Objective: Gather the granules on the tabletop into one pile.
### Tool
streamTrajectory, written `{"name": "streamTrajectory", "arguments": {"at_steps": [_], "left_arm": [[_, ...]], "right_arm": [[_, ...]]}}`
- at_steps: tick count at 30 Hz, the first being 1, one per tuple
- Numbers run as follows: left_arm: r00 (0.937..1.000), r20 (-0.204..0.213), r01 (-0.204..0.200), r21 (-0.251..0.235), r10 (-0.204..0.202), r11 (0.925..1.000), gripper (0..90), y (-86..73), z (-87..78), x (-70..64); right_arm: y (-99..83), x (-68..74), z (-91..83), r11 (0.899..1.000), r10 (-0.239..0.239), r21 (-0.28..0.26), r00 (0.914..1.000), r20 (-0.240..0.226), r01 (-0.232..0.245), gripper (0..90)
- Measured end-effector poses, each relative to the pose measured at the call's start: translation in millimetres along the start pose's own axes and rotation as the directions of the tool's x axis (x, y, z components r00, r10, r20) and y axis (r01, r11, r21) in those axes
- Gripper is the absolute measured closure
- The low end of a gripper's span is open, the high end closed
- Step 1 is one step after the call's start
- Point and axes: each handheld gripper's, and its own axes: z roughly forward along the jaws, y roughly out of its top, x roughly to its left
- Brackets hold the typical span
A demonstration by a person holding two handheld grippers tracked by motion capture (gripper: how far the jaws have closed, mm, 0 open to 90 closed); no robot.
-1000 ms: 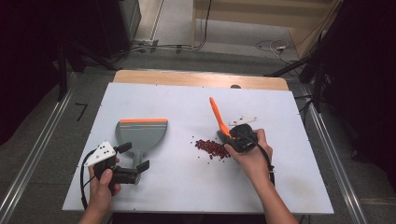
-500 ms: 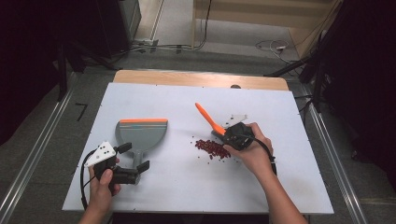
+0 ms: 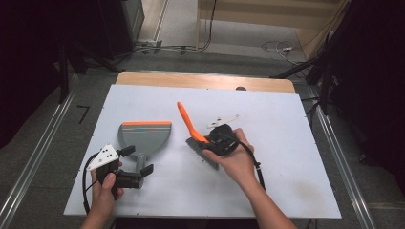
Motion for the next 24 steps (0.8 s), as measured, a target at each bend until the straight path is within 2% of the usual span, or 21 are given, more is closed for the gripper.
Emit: {"name": "streamTrajectory", "arguments": {"at_steps": [2, 4, 5, 7, 11, 14, 17, 20, 21, 22, 24], "left_arm": [[1.0, 0.0, 0.002, -0.004, -0.002, 1.0, 0.0, -0.1, -1.2, 0.7], [1.0, 0.0, 0.008, -0.008, -0.008, 0.9999, 0.0, -0.3, -2.5, 1.9], [1.0, -0.002, 0.007, -0.008, -0.007, 0.9999, 0.0, -0.4, -3.0, 2.4], [1.0, -0.001, 0.008, -0.009, -0.008, 0.9999, 0.0, -0.7, -3.3, 3.2], [1.0, -0.001, 0.009, -0.007, -0.009, 0.9999, 0.0, -0.6, -3.1, 4.1], [0.9999, -0.003, 0.01, -0.009, -0.01, 0.9999, 0.0, -0.2, -3.2, 3.9], [0.9999, -0.005, 0.009, -0.008, -0.009, 0.9999, 0.0, 0.1, -3.4, 2.7], [1.0, -0.004, 0.007, -0.008, -0.007, 0.9999, 0.0, -0.1, -2.1, 1.7], [1.0, -0.004, 0.006, -0.005, -0.006, 1.0, 0.0, -0.3, -1.7, 1.7], [1.0, -0.004, 0.005, -0.001, -0.005, 1.0, 0.0, -0.4, -1.3, 1.9], [1.0, -0.004, 0.008, 0.0, -0.008, 1.0, 0.0, -0.6, -0.5, 2.2]], "right_arm": [[1.2, 6.2, 15.2, 0.999, 0.03, 0.017, 0.9995, 0.001, -0.03, 68.9], [0.8, 6.3, 25.5, 0.997, 0.073, 0.033, 0.9973, -0.001, -0.073, 68.9], [0.1, 5.0, 27.7, 0.996, 0.087, 0.026, 0.9961, 0.019, -0.087, 68.9], [-1.0, -1.4, 26.0, 0.992, 0.124, 0.024, 0.9915, 0.038, -0.125, 68.9], [-7.1, -12.9, 15.0, 0.988, 0.148, 0.022, 0.986, 0.077, -0.15, 68.9], [-10.9, -19.4, 1.0, 0.989, 0.15, 0.003, 0.9866, 0.064, -0.151, 68.9], [-13.2, -26.7, -18.4, 0.994, 0.105, -0.03, 0.9937, 0.038, -0.104, 68.8], [-18.1, -37.9, -35.9, 1.0, 0.012, -0.017, 0.9999, -0.009, -0.012, 68.9], [-20.4, -41.2, -40.5, 0.999, -0.044, -0.001, 0.9988, -0.021, 0.044, 68.8], [-23.9, -43.4, -44.5, 0.993, -0.116, 0.009, 0.9928, -0.03, 0.116, 68.8], [-31.2, -46.8, -50.3, 0.979, -0.2, 0.021, 0.9762, -0.083, 0.203, 68.8]]}}
